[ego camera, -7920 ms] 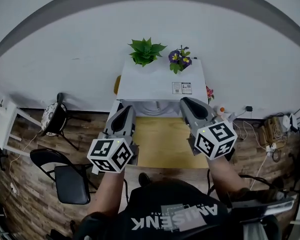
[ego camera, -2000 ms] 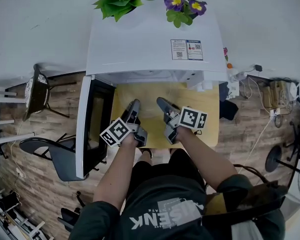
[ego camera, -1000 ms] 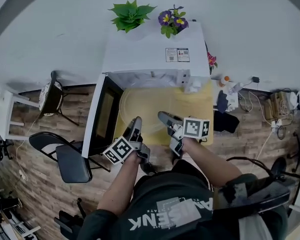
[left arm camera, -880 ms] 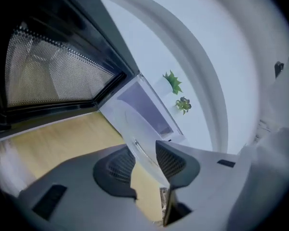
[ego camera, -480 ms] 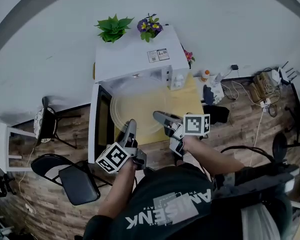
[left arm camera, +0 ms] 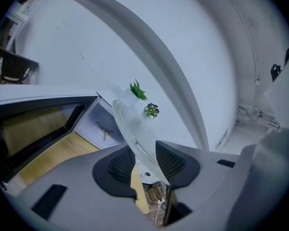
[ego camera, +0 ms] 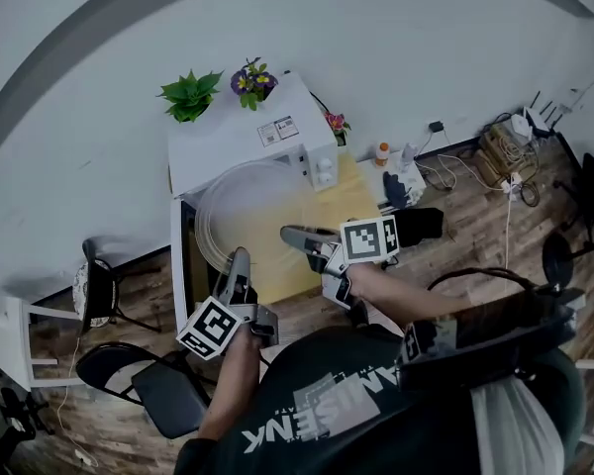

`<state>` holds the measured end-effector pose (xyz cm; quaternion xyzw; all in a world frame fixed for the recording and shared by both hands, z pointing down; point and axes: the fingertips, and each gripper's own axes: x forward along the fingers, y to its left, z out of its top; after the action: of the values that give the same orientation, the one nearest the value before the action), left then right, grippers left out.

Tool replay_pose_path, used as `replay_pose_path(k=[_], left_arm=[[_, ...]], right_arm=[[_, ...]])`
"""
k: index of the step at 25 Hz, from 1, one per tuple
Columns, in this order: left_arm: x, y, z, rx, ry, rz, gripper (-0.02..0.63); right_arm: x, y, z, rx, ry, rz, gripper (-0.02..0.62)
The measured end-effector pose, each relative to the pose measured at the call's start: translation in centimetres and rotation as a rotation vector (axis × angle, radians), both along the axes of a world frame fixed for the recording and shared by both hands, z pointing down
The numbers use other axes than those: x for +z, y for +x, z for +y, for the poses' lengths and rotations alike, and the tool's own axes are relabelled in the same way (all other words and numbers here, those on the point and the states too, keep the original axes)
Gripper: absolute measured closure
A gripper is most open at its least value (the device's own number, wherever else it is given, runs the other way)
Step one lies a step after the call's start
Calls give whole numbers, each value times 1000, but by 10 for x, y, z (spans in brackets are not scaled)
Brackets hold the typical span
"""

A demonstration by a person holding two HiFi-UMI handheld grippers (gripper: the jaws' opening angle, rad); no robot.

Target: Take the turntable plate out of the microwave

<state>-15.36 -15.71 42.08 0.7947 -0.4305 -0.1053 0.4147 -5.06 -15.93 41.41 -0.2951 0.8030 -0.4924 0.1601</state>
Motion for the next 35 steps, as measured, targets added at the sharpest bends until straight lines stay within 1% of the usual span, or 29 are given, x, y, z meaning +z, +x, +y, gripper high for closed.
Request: replay_pose_path(k=[4,14,19,28,35], left_arm=[[-6,-3,4,5,9,-20,472],[-21,-7,-1,-9,51,-9,472],[-27,-10,-5,-14,75,-23,472],[-28,-10,-6,-25,78,-32,472],[-27,-8,-3,-28,71,-23,472]], right_arm=[[-4,-3,4,-5,0,-17,502],[-20,-7,-2,-13,47,15,500],[-24,-9,-4,-17,56,12,499],[-25,-9,-7,-25,61,12,497],[-24,-9,-6,-34,62,8,497]])
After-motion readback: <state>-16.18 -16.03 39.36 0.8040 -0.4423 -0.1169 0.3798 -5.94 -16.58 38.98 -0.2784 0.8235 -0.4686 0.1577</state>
